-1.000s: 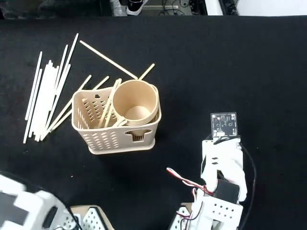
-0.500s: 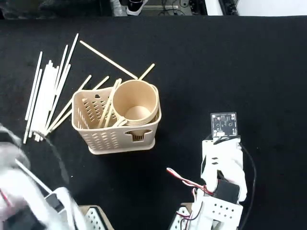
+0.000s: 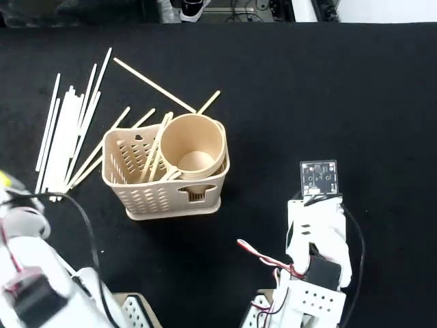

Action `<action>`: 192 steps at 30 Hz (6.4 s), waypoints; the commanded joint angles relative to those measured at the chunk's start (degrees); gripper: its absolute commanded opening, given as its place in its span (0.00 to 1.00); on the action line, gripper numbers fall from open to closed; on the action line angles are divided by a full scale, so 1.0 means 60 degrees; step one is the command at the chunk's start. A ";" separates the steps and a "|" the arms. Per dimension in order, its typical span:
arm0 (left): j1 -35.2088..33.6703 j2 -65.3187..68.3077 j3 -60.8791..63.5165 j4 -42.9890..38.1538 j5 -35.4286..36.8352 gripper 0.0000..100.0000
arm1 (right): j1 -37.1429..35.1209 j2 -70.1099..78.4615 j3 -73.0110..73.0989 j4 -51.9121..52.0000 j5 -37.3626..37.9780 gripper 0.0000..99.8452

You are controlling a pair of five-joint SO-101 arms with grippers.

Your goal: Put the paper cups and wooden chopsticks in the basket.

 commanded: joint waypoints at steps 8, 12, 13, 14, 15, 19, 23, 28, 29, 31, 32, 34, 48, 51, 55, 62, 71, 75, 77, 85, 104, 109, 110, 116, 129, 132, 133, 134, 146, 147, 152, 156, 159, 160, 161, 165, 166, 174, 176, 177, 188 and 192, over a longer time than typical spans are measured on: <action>-0.1634 0.8249 -0.0520 -0.1128 -0.0952 0.16 | -0.0117 -0.0388 -0.0022 0.0044 0.0073 0.01; -0.1619 1.1766 -0.2308 -0.1084 -0.0967 0.16 | -0.0117 -0.0388 -0.0022 0.0044 0.0073 0.01; -0.1619 1.2498 -0.2674 -0.1084 -0.0967 0.16 | -0.0117 -0.0388 -0.0022 0.0044 0.0073 0.01; -0.1619 1.3260 -0.3011 -0.1084 -0.0967 0.16 | -0.0117 -0.0388 -0.0022 0.0044 0.0073 0.01; -0.1619 1.3919 -0.3333 -0.1084 -0.0967 0.16 | -0.0117 -0.0388 -0.0022 0.0044 0.0073 0.01; -0.1619 1.5956 -0.4286 -0.1084 -0.0982 0.16 | -0.0117 -0.0388 -0.0022 0.0044 0.0073 0.01; -0.1619 1.7099 -0.4842 -0.1084 -0.0982 0.13 | -0.0117 -0.0388 -0.0022 0.0044 0.0073 0.01; -0.1546 1.7304 -0.4989 -0.1070 -0.0982 0.03 | -0.0117 -0.0388 -0.0022 0.0044 0.0073 0.01; -0.1487 1.7231 -0.4945 -0.1040 -0.0982 0.03 | -0.0117 -0.0388 -0.0022 0.0044 0.0073 0.01; -0.1370 1.6952 -0.4974 -0.0586 -0.0982 0.03 | -0.0117 -0.0388 -0.0022 0.0044 0.0073 0.01; -0.1311 1.6733 -0.4989 -0.0322 -0.0996 0.03 | -0.0117 -0.0388 -0.0022 0.0044 0.0073 0.01; -0.1165 1.6044 -0.4989 0.0088 -0.0996 0.03 | -0.0117 -0.0388 -0.0022 0.0044 0.0073 0.01; -0.0813 0.4791 -0.5165 -0.1319 0.0762 0.03 | -0.0117 -0.0388 -0.0022 0.0044 0.0073 0.01; 0.0432 0.2960 -0.5106 -0.2960 0.1612 0.03 | -0.0117 -0.0388 -0.0022 0.0044 0.0073 0.01; 0.3626 0.1875 -0.5194 -0.4381 0.1128 0.03 | -0.0117 -0.0388 -0.0022 0.0044 0.0073 0.01; 0.7568 0.1978 -0.5018 -0.3473 -0.0689 0.03 | -0.0117 -0.0388 -0.0022 0.0044 0.0073 0.01; 0.7832 0.2315 -0.2967 -0.3370 -0.0674 0.03 | -0.0117 -0.0388 -0.0022 0.0044 0.0073 0.01; 0.7817 0.2315 -0.2322 -0.3297 -0.0703 0.03 | -0.0117 -0.0388 -0.0022 0.0044 0.0073 0.01; 0.7802 0.2315 -0.2059 -0.3004 -0.0718 0.03 | -0.0117 -0.0388 -0.0022 0.0044 0.0073 0.01; 0.8154 0.2520 -0.3275 -0.0410 -0.1553 0.26 | -0.0117 -0.0388 -0.0022 0.0044 0.0073 0.01; 0.3407 1.5634 -1.4586 0.6022 -0.4571 0.25 | -0.0117 -0.0388 -0.0022 0.0044 0.0073 0.01; 0.3172 1.8535 -1.5788 0.5582 -0.5070 0.25 | -0.0117 -0.0388 -0.0022 0.0044 0.0073 0.01; 0.3172 1.9092 -1.5978 0.5451 -0.5172 0.25 | -0.0117 -0.0388 -0.0022 0.0044 0.0073 0.01; 0.3216 2.2212 -1.7267 0.4952 -0.5919 0.22 | -0.0117 -0.0388 -0.0022 0.0044 0.0073 0.01; 0.3201 2.5187 -2.0520 0.6930 -0.6769 0.06 | -0.0117 -0.0388 -0.0022 0.0044 0.0073 0.01; 0.3143 2.5626 -2.0872 0.7267 -0.6769 0.06 | -0.0117 -0.0388 -0.0022 0.0044 0.0073 0.01; 0.3143 2.5729 -2.0974 0.7399 -0.6769 0.05 | -0.0117 -0.0388 -0.0022 0.0044 0.0073 0.01; 0.3187 2.5802 -2.1121 0.7546 -0.6769 0.02 | -0.0117 -0.0388 -0.0022 0.0044 0.0073 0.01; 0.3304 2.4879 -2.2190 0.8059 -0.5128 0.03 | -0.0117 -0.0388 -0.0022 0.0044 0.0073 0.01; 0.3421 2.4571 -2.1839 0.8059 -0.4952 0.03 | -0.0117 -0.0388 -0.0022 0.0044 0.0073 0.01; 0.3802 2.1949 -1.9524 0.8059 -0.4161 0.03 | -0.0117 -0.0388 -0.0022 0.0044 0.0073 0.01; 0.3919 1.9399 -1.7370 0.7985 -0.4000 0.03 | -0.0117 -0.0388 -0.0022 0.0044 0.0073 0.01; 0.3890 1.7714 -1.5846 0.7355 -0.3971 0.03 | -0.0117 -0.0388 -0.0022 0.0044 0.0073 0.01; 0.3861 1.7216 -1.5245 0.6989 -0.3956 0.03 | -0.0117 -0.0388 -0.0022 0.0044 0.0073 0.01; 0.3861 1.6703 -1.4586 0.6593 -0.3956 0.03 | -0.0117 -0.0388 -0.0022 0.0044 0.0073 0.01; 0.3949 1.4549 -1.1480 0.4571 -0.3956 0.03 | -0.0117 -0.0388 -0.0022 0.0044 0.0073 0.01; 0.3993 1.3919 -1.0630 0.3941 -0.3956 0.03 | -0.0117 -0.0388 -0.0022 0.0044 0.0073 0.01; 0.4960 0.7853 -0.4623 -0.0396 -0.3941 0.03 | -0.0117 -0.0388 -0.0022 0.0044 0.0073 0.01; 0.5194 0.6418 -0.3538 -0.1348 -0.3853 0.03 | -0.0117 -0.0388 -0.0022 0.0044 0.0073 0.01; 0.5311 0.5788 -0.3026 -0.1773 -0.3707 0.03 | -0.0117 -0.0388 -0.0022 0.0044 0.0073 0.01; 0.6777 0.1245 -0.0857 -0.3634 -0.3077 0.03 | -0.0117 -0.0388 -0.0022 0.0044 0.0073 0.01; 0.7436 0.0337 -0.1267 -0.3575 -0.3062 0.03 | -0.0117 -0.0388 -0.0022 0.0044 0.0073 0.01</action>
